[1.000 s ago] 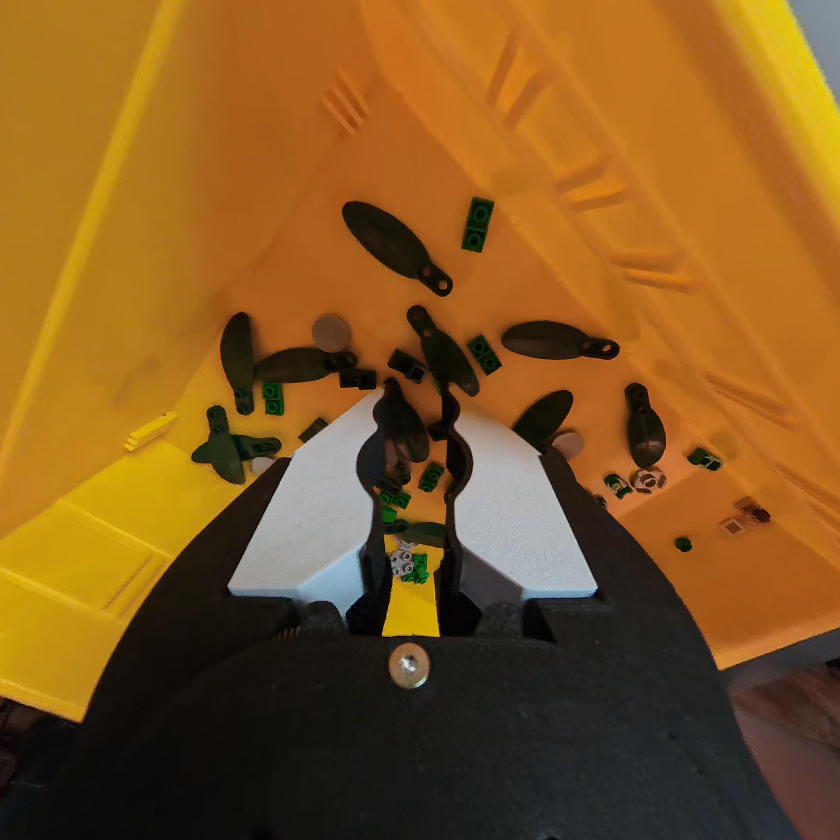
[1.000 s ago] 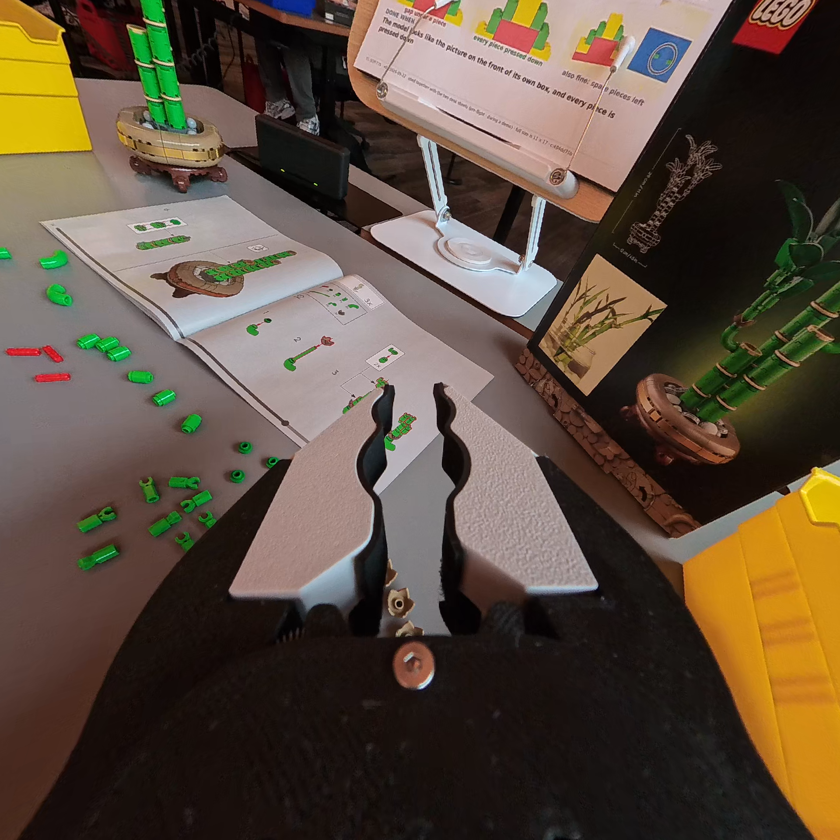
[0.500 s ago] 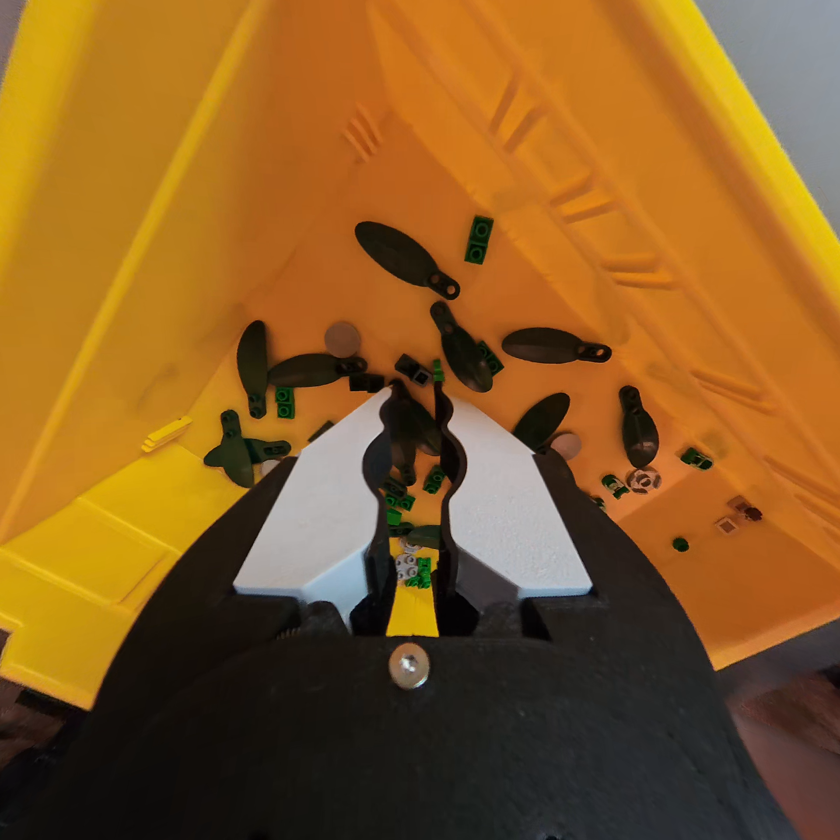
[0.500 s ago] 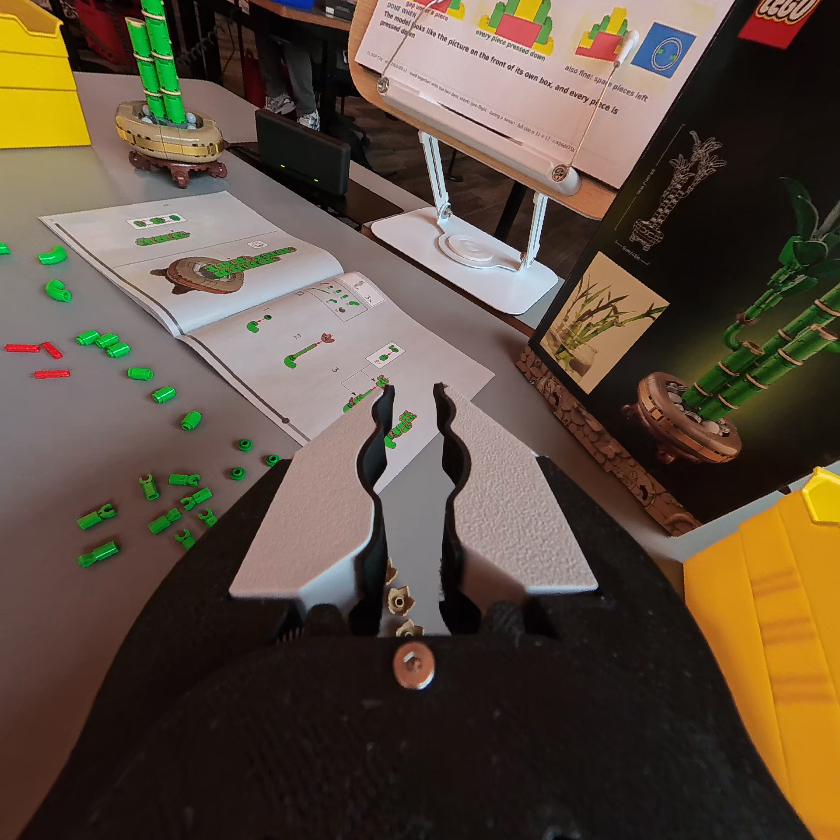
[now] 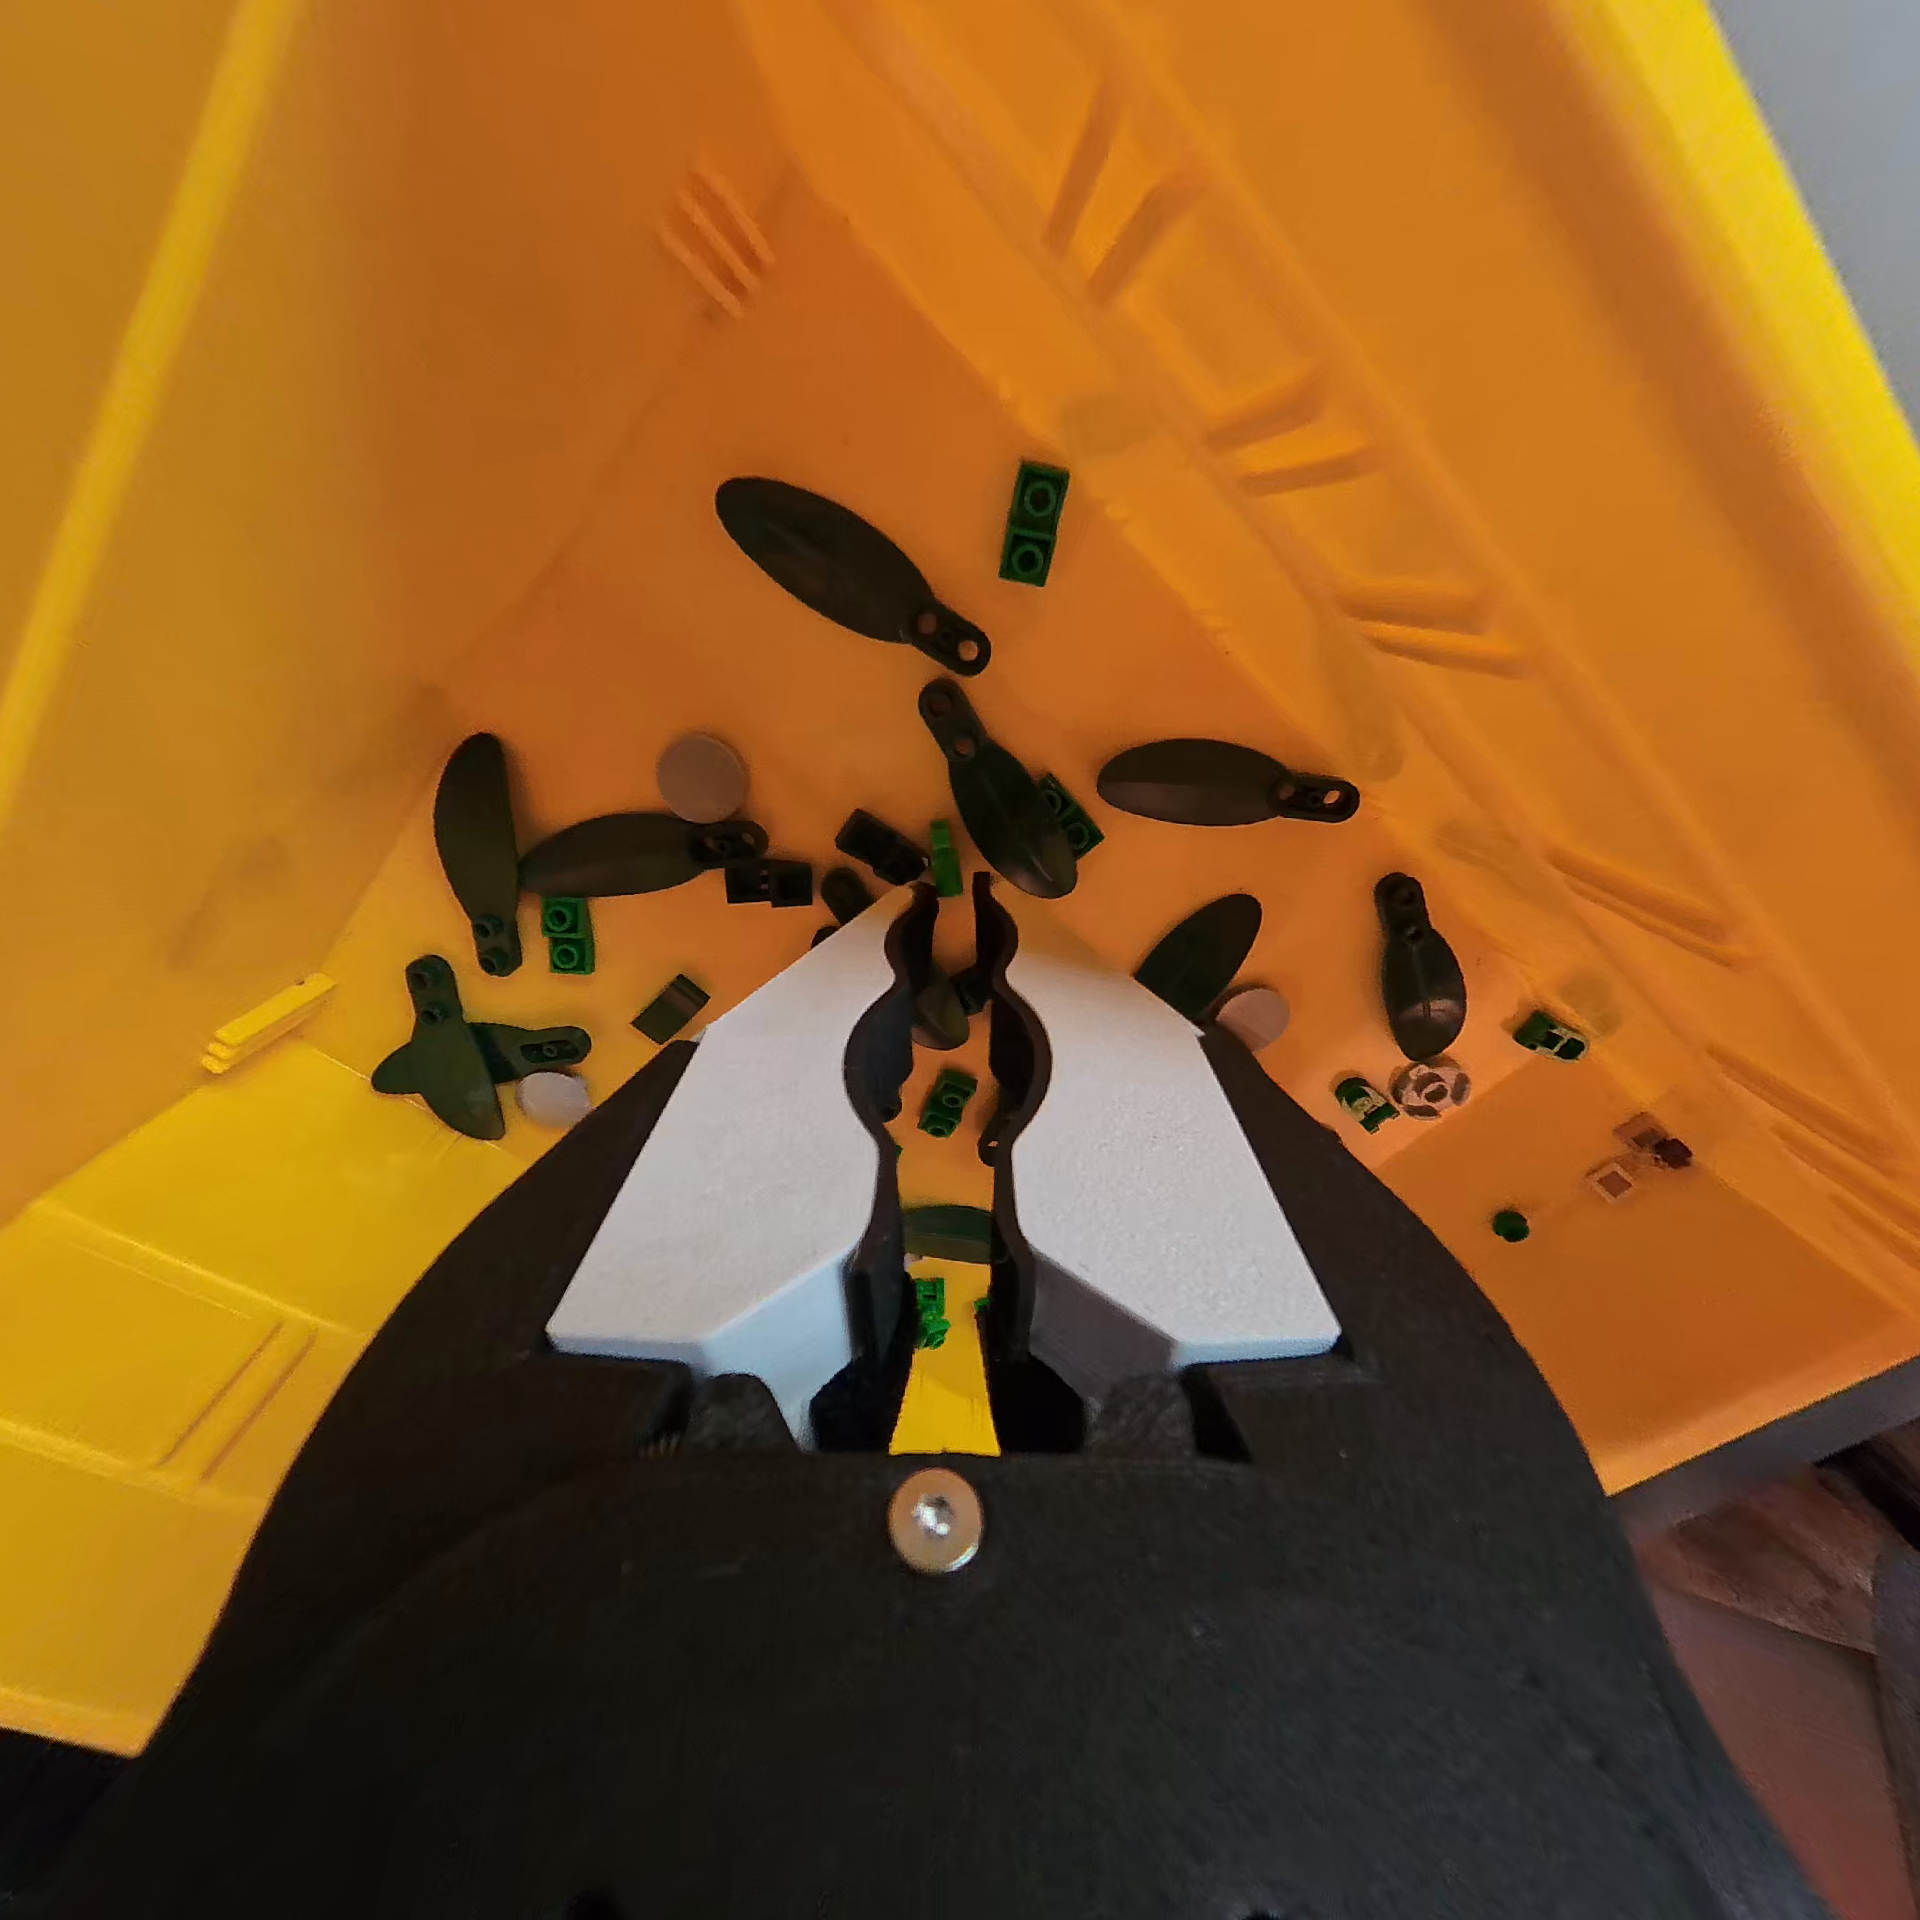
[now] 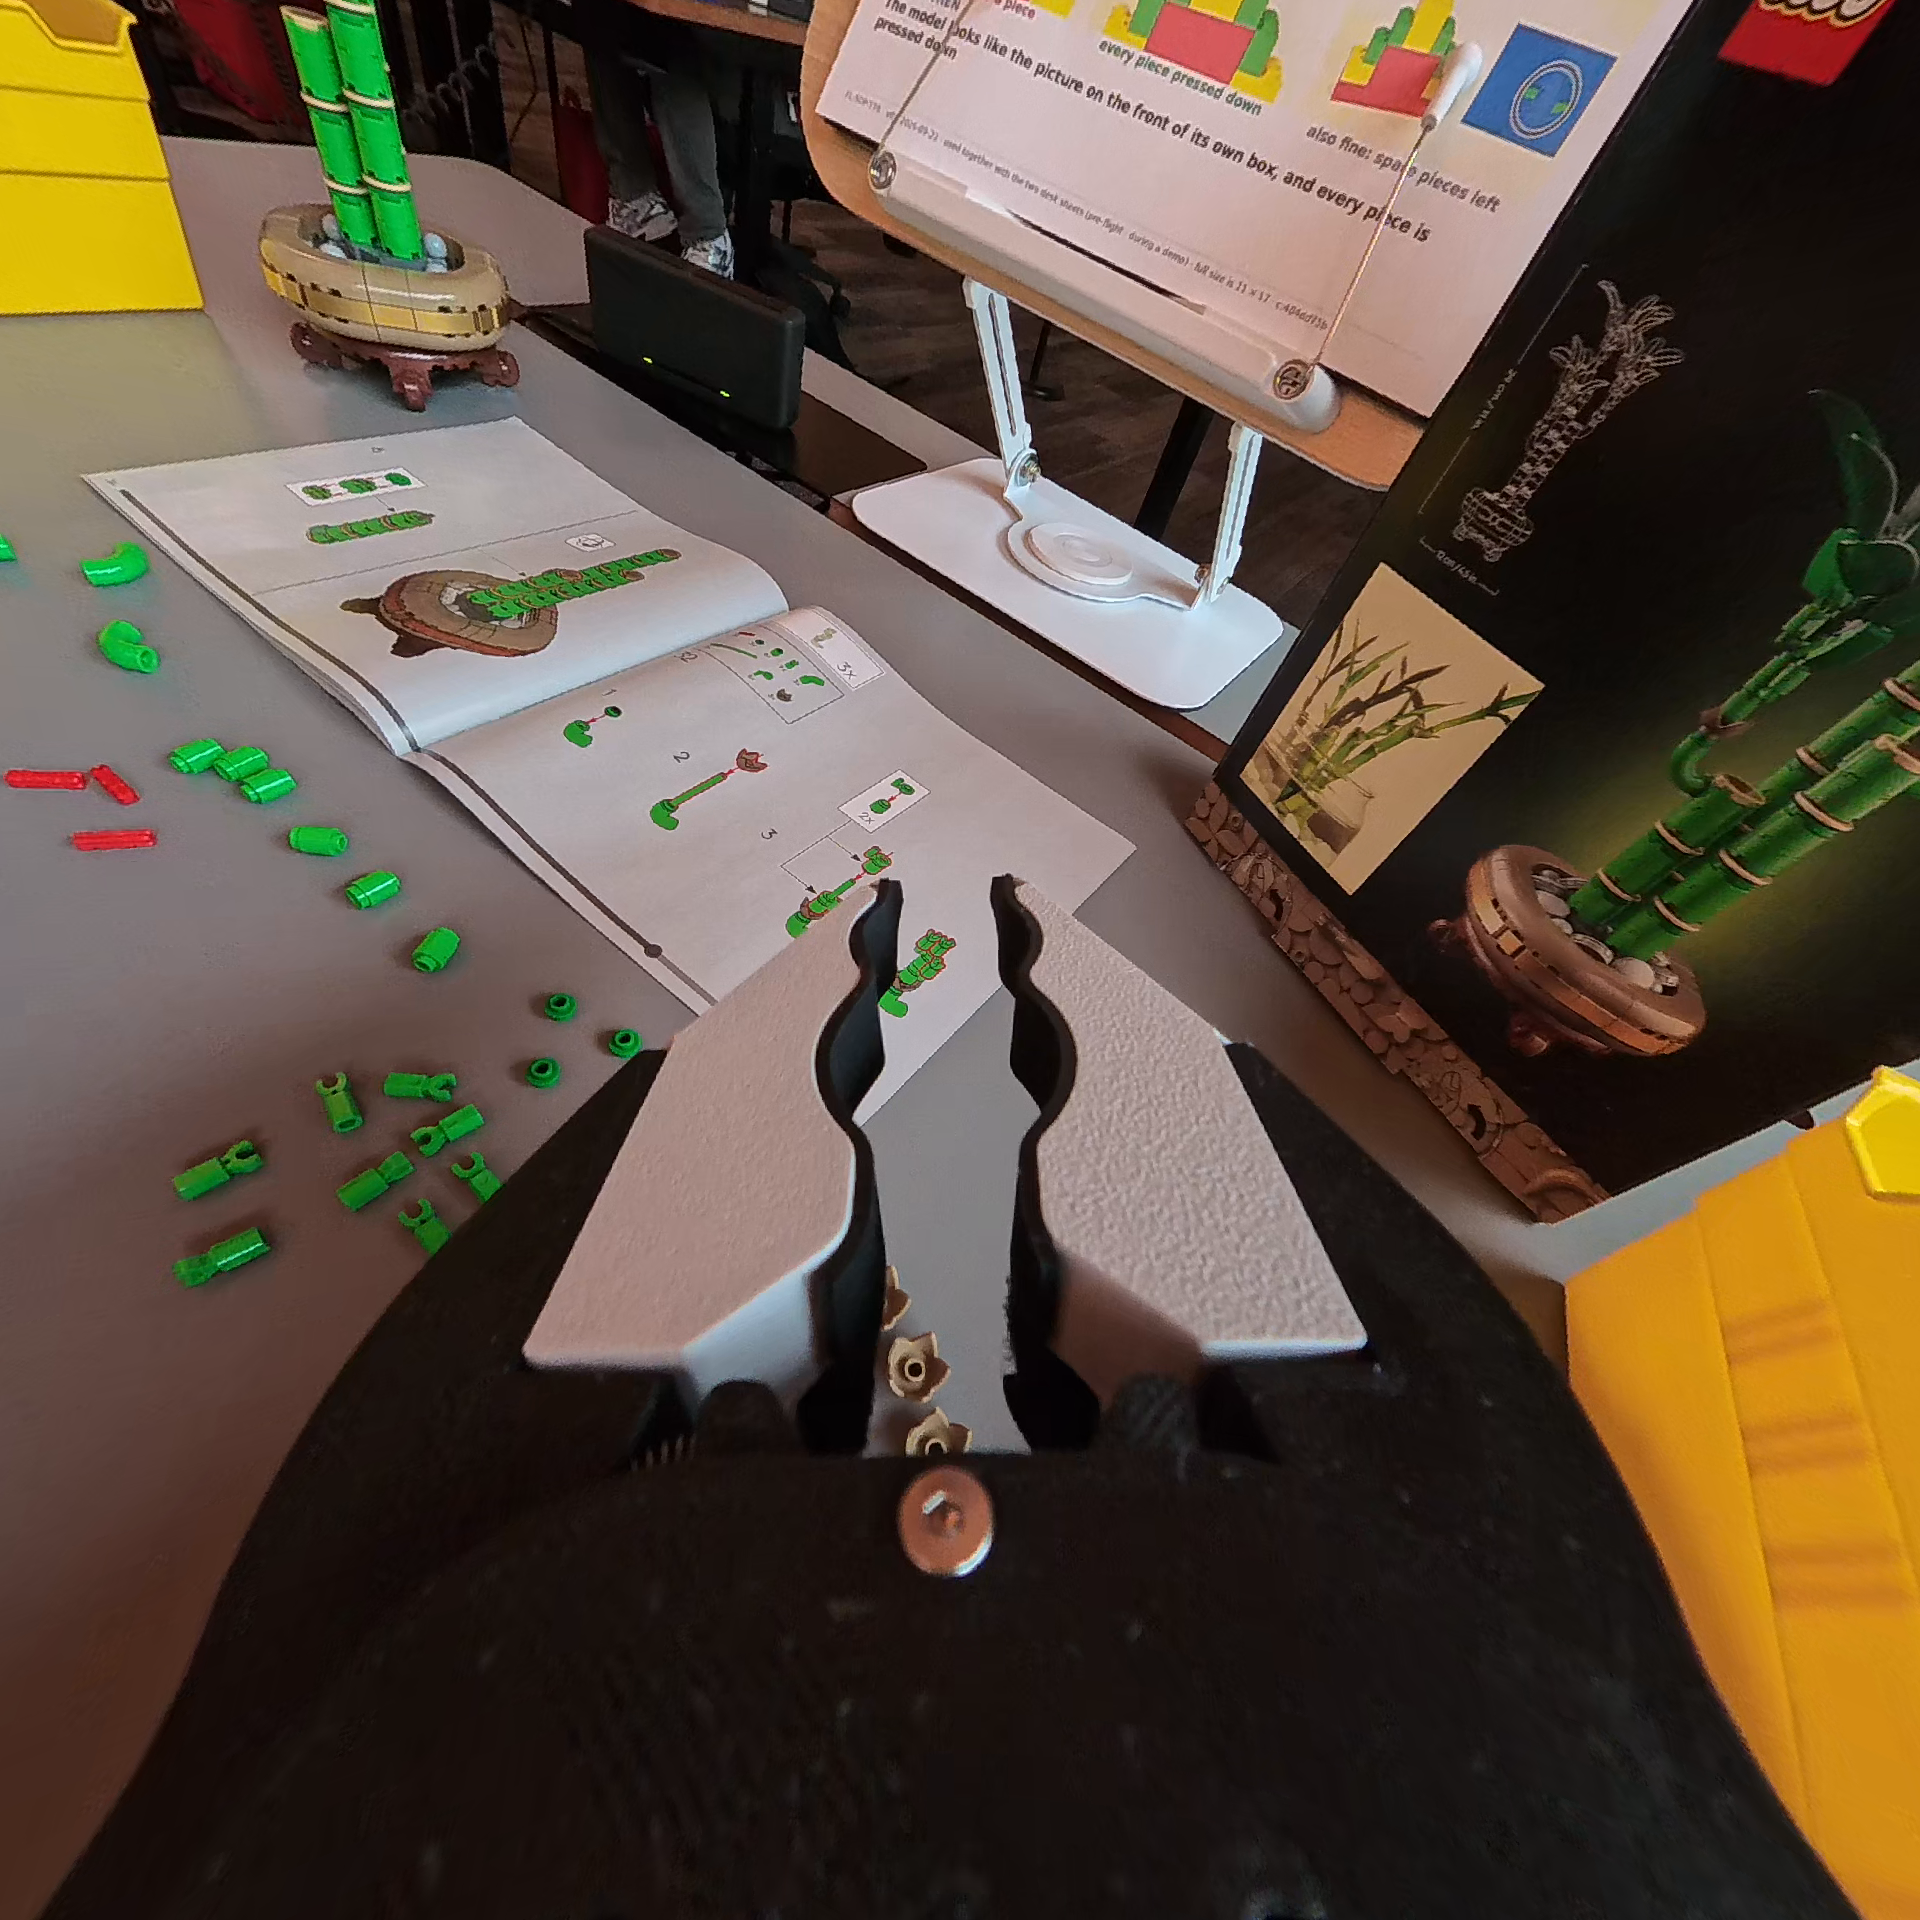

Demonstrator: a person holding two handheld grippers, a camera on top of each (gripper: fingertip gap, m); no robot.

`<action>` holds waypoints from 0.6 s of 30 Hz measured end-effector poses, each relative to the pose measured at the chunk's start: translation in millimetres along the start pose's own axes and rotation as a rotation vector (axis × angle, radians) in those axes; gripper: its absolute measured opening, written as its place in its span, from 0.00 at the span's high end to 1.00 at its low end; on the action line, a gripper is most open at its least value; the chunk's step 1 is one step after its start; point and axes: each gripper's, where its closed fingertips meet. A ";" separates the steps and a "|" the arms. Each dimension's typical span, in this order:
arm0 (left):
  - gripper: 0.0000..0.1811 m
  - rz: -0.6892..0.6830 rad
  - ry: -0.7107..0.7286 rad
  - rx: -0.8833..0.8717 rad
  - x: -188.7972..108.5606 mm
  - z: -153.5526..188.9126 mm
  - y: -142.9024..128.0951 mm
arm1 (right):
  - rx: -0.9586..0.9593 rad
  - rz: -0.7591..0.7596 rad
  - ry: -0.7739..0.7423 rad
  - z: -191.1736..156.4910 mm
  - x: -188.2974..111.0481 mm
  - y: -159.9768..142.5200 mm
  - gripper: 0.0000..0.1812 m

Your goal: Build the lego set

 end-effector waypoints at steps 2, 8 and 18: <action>0.97 0.001 -0.004 0.003 1.1 1.0 1.1 | -0.001 -0.001 0.001 -0.1 0.0 -0.1 0.90; 0.98 -0.021 0.022 0.009 1.3 -2.8 -2.4 | -0.003 0.001 0.002 -0.7 -0.5 0.8 0.91; 0.98 0.325 0.224 -0.076 -99.5 -1.8 11.5 | -0.026 0.165 0.007 -8.9 -22.0 44.4 0.90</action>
Point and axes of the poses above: each gripper's, where its closed fingertips meet, x out along the fingers, y out of its top, z = x × y across the jaws, and after that the axes turned 4 degrees about -y, right-handed
